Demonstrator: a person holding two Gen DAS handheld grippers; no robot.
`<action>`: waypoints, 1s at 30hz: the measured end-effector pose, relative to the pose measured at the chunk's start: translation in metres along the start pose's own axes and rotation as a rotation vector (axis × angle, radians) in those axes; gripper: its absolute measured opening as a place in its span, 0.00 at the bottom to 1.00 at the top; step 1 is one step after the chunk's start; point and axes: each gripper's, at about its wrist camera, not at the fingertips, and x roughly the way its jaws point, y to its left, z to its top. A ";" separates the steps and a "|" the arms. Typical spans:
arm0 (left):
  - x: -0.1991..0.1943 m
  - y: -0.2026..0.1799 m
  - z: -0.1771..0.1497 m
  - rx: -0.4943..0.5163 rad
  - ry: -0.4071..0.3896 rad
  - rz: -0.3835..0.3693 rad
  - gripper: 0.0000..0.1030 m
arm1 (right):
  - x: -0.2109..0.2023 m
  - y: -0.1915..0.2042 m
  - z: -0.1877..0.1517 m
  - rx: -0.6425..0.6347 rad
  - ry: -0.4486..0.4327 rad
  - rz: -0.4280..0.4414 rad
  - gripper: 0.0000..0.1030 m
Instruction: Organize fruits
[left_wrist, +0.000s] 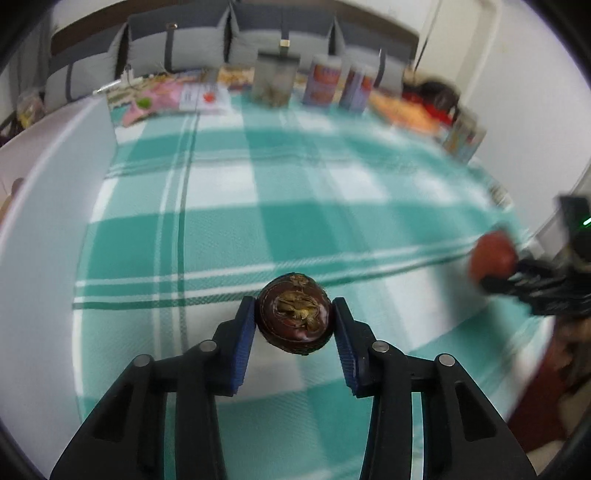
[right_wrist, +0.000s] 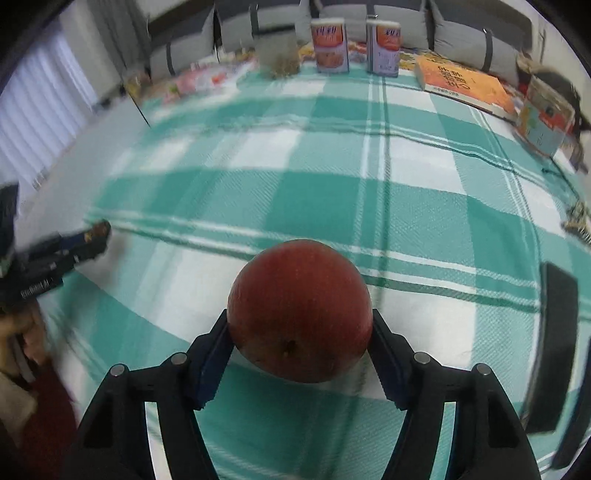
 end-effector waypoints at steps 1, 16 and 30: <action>-0.016 0.000 0.003 -0.017 -0.021 -0.027 0.41 | -0.007 0.006 0.004 0.007 -0.013 0.039 0.67; -0.159 0.221 0.033 -0.423 -0.103 0.209 0.41 | 0.026 0.357 0.150 -0.426 -0.005 0.417 0.67; -0.077 0.307 -0.013 -0.589 0.159 0.355 0.55 | 0.182 0.467 0.168 -0.693 0.208 0.082 0.68</action>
